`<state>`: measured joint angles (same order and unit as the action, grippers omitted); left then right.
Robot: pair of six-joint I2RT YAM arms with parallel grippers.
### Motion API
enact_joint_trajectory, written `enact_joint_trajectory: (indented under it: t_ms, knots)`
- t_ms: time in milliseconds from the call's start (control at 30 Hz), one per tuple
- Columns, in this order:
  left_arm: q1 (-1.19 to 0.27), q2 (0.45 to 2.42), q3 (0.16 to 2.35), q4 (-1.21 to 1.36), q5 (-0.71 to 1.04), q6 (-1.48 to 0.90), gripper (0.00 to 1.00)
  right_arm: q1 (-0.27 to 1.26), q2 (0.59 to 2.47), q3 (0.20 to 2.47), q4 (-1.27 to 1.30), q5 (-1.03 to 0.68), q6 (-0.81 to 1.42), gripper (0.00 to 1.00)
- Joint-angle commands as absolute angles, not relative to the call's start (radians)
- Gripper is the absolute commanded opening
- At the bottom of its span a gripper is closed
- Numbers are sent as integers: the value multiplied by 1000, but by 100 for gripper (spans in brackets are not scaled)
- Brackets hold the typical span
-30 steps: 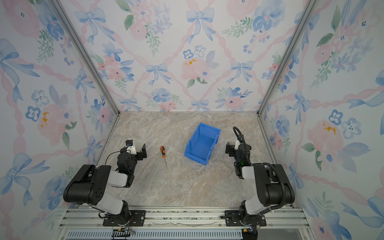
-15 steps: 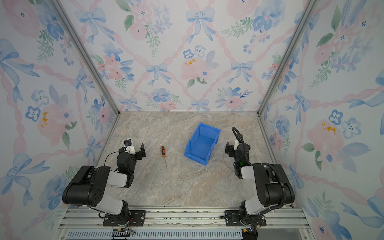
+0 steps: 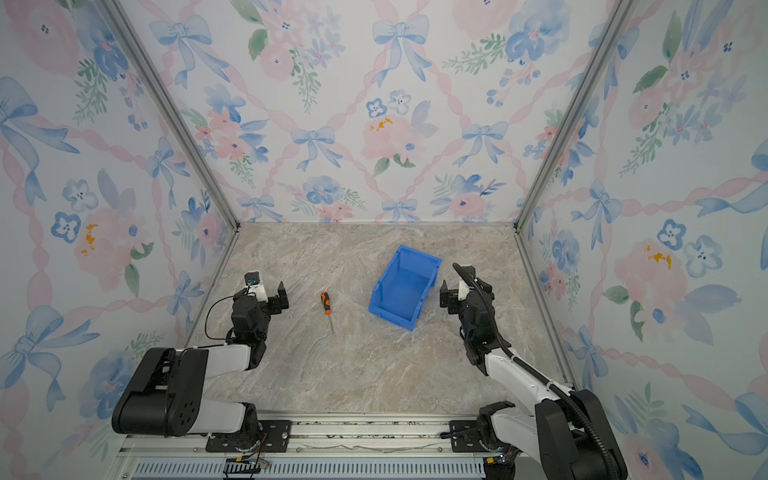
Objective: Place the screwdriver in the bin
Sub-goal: 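Move the left gripper over the orange-handled screwdriver while the right arm shifts slightly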
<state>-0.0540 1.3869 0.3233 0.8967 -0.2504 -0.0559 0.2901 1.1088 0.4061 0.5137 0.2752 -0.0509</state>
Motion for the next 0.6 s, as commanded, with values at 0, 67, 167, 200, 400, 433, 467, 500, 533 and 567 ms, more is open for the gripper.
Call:
enact_joint_trajectory:
  t_ms: [0, 67, 167, 200, 400, 433, 467, 500, 533, 567]
  knots:
    - [-64, 1330, 388, 686, -255, -59, 98, 342, 1052, 442, 329, 326, -79, 97]
    - [-67, 1305, 436, 560, -241, -69, 98, 389, 1006, 458, 274, 324, -93, 97]
    - [-77, 1274, 516, 368, -264, -176, 97, 431, 948, 467, 232, 334, -85, 97]
    - [-84, 1266, 541, 311, -252, -205, 98, 437, 936, 475, 212, 348, -62, 97]
    - [-184, 1261, 677, 54, -244, -346, 97, 437, 976, 733, -252, 469, 167, 97]
    - [-199, 1266, 692, 39, -238, -363, 98, 437, 991, 768, -312, 450, 179, 97]
    - [-207, 1270, 706, 23, -225, -382, 97, 442, 996, 788, -342, 437, 188, 97]
    - [-213, 1278, 727, -6, -213, -414, 97, 448, 992, 794, -355, 421, 192, 97]
    - [-218, 1290, 768, -43, -203, -445, 98, 455, 978, 788, -350, 400, 193, 97]
    - [-224, 1307, 802, -86, -192, -472, 98, 459, 961, 777, -337, 379, 195, 97]
